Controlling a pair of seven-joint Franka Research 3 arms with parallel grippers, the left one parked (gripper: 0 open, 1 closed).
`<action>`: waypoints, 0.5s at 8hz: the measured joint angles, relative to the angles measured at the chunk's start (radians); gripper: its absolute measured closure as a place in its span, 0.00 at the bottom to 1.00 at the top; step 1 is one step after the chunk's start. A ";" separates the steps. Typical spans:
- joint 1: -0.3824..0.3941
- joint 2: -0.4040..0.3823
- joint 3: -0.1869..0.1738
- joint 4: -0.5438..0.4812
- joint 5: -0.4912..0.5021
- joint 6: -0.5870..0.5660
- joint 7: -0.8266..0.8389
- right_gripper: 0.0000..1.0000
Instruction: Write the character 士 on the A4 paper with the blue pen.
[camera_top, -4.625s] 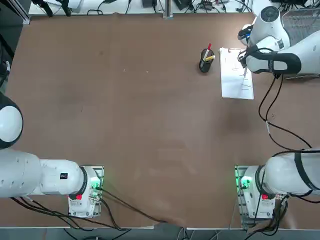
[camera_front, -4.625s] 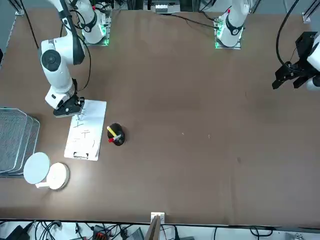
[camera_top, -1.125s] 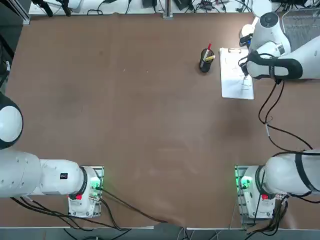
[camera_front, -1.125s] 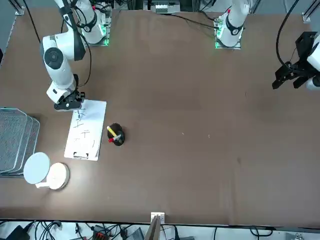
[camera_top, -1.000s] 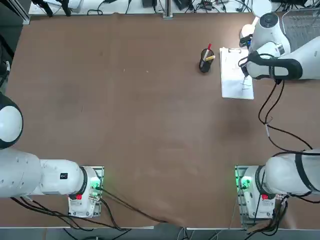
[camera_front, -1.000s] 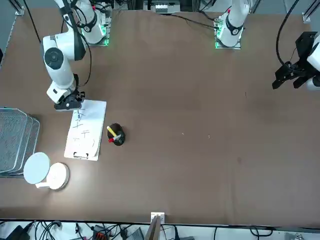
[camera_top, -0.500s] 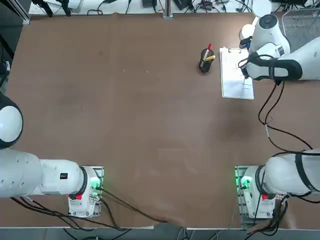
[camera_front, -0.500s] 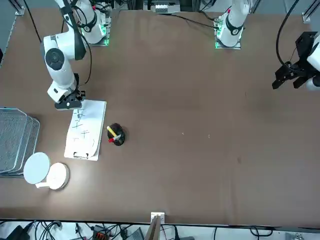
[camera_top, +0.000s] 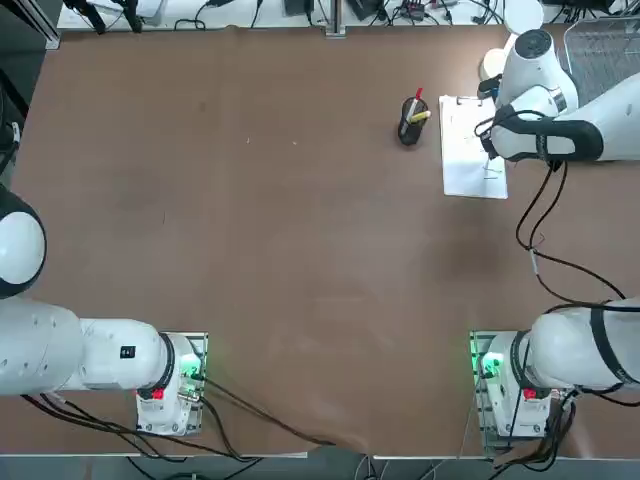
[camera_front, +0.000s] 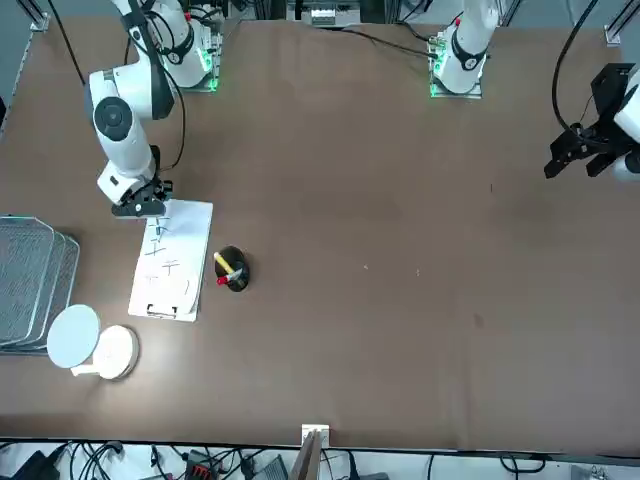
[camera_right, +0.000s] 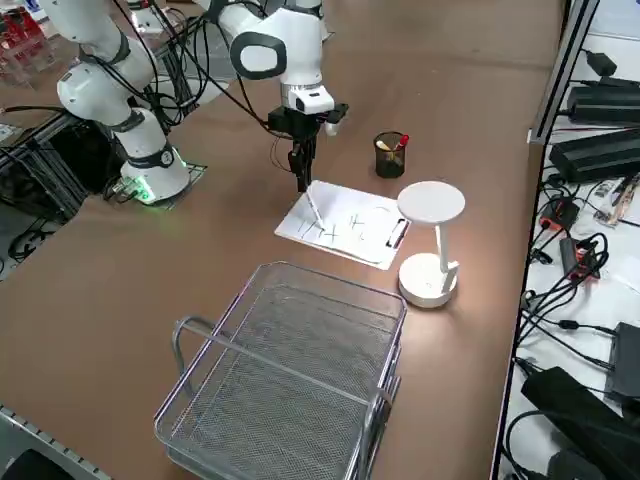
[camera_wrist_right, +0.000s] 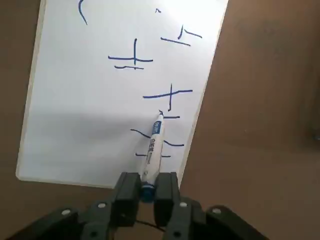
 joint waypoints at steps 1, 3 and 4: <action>0.000 -0.004 0.000 0.000 0.000 -0.010 0.000 0.81; 0.000 -0.011 0.001 -0.001 0.000 -0.032 0.000 0.81; 0.000 -0.016 0.001 -0.002 0.000 -0.041 0.000 0.81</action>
